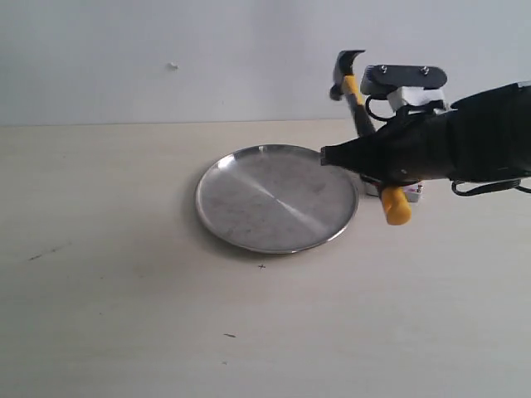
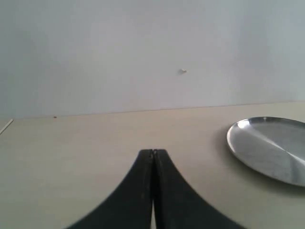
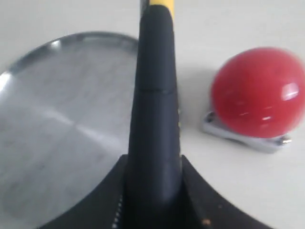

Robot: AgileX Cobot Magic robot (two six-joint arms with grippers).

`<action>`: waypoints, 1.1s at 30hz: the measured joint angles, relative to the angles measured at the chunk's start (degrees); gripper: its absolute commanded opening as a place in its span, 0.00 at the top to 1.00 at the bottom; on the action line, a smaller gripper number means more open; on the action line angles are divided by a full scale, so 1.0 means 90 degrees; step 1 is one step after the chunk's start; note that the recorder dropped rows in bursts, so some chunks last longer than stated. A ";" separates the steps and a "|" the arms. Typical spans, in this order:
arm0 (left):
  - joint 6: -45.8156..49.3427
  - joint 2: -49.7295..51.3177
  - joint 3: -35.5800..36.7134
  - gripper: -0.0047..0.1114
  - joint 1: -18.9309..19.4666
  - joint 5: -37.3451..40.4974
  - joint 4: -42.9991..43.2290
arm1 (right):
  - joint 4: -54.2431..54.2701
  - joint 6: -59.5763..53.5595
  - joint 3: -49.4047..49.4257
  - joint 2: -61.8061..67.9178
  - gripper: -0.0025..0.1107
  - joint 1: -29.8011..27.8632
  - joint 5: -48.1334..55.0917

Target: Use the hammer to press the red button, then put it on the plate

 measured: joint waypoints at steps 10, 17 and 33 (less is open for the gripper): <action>0.0000 0.0000 0.0000 0.96 0.0000 0.0000 0.0000 | -0.5917 0.8014 0.0350 -0.0430 0.98 0.0710 -0.2057; 0.0000 0.0000 0.0000 0.96 0.0000 0.0024 0.0000 | -0.9805 1.2918 0.0408 0.0662 0.98 0.0773 -0.1805; 0.0000 0.0000 0.0000 0.96 0.0000 0.0024 0.0000 | -1.1820 1.4993 -0.1232 0.2837 0.98 0.0719 -0.1642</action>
